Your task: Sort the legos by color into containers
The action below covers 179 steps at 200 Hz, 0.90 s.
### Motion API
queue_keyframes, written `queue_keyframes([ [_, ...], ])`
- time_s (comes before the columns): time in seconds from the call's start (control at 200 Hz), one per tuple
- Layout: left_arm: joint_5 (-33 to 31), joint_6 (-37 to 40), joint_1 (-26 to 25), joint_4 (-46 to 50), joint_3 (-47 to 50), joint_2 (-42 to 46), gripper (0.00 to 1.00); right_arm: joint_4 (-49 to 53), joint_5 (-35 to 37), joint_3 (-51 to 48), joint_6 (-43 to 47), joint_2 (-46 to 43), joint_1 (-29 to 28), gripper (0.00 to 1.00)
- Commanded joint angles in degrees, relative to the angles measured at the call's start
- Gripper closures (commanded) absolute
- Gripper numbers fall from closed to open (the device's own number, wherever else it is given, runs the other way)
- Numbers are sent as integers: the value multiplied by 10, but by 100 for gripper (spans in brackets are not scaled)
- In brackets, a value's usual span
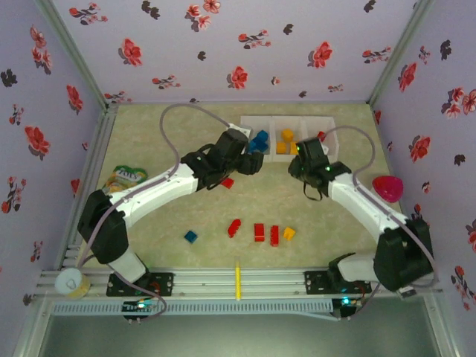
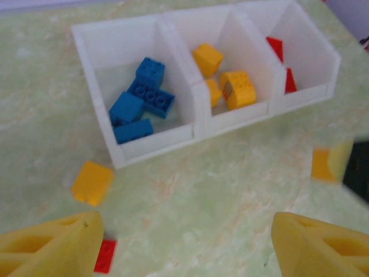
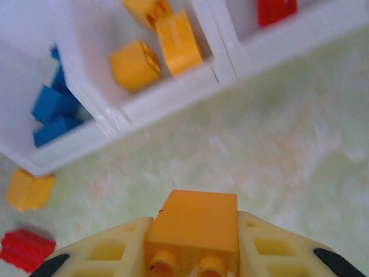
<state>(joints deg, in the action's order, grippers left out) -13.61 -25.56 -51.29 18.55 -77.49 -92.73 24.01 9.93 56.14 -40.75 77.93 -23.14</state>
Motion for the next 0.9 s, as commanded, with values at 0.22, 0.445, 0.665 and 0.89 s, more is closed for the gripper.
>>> queue_keyframes([
  [0.22,-50,-39,-7,55,49,56,23,-102,-4,173,160,200,42,72],
  [0.445,-59,-45,-8,74,67,63,23,-122,-40,270,205,314,60,71],
  [0.665,-64,-45,-9,89,56,51,23,-126,-68,330,208,382,73,67],
  [0.89,-64,-46,-9,102,50,43,23,-110,-82,361,209,406,81,56],
])
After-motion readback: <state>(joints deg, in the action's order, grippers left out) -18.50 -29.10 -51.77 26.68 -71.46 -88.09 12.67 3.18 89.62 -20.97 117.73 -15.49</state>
